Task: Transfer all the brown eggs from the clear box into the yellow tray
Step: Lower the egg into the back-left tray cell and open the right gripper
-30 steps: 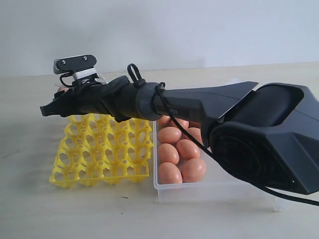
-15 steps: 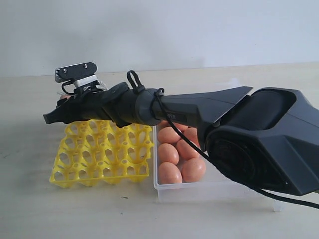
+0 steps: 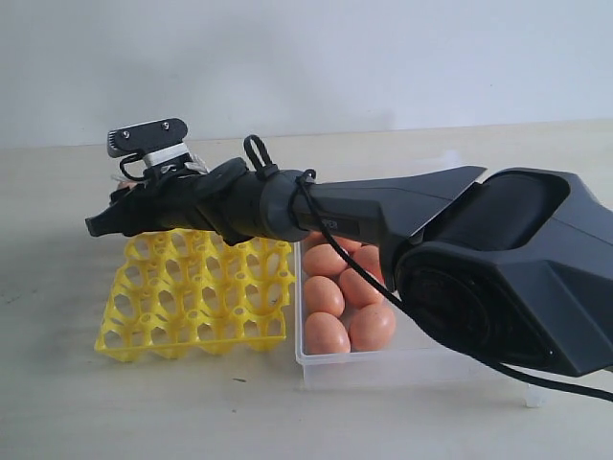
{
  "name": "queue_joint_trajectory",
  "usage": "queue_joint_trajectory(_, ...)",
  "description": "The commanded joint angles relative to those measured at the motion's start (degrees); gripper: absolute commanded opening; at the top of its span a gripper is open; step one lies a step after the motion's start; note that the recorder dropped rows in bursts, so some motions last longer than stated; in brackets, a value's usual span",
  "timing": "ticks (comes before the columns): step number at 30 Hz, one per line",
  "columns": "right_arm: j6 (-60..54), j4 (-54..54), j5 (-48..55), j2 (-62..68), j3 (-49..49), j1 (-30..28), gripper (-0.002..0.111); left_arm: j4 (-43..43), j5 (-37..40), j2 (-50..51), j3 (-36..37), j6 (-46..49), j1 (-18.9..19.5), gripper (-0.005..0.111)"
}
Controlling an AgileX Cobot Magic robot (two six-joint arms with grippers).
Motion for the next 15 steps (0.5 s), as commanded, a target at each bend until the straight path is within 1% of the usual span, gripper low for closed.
queue_joint_trajectory(1,-0.4,-0.6,-0.3,-0.5,-0.3,0.1,0.065,-0.4,-0.1,-0.3,0.2,-0.2,-0.1,0.0)
queue_joint_trajectory(5,-0.4,-0.6,-0.3,-0.9,-0.3,0.1,0.073,-0.4,-0.1,-0.3,0.2,-0.2,-0.1,0.0)
queue_joint_trajectory(10,-0.4,-1.2,-0.3,-2.3,-0.3,0.1,0.072,-0.4,-0.1,-0.3,0.2,-0.2,-0.1,0.0)
queue_joint_trajectory(12,-0.4,-2.0,0.1,-3.5,-0.3,0.0,0.069,-0.4,-0.1,-0.3,0.2,-0.2,-0.1,0.0)
queue_joint_trajectory(15,-0.4,-3.7,2.5,-5.7,-0.3,-0.6,0.057,-0.4,-0.1,-0.3,0.2,-0.2,-0.1,0.0)
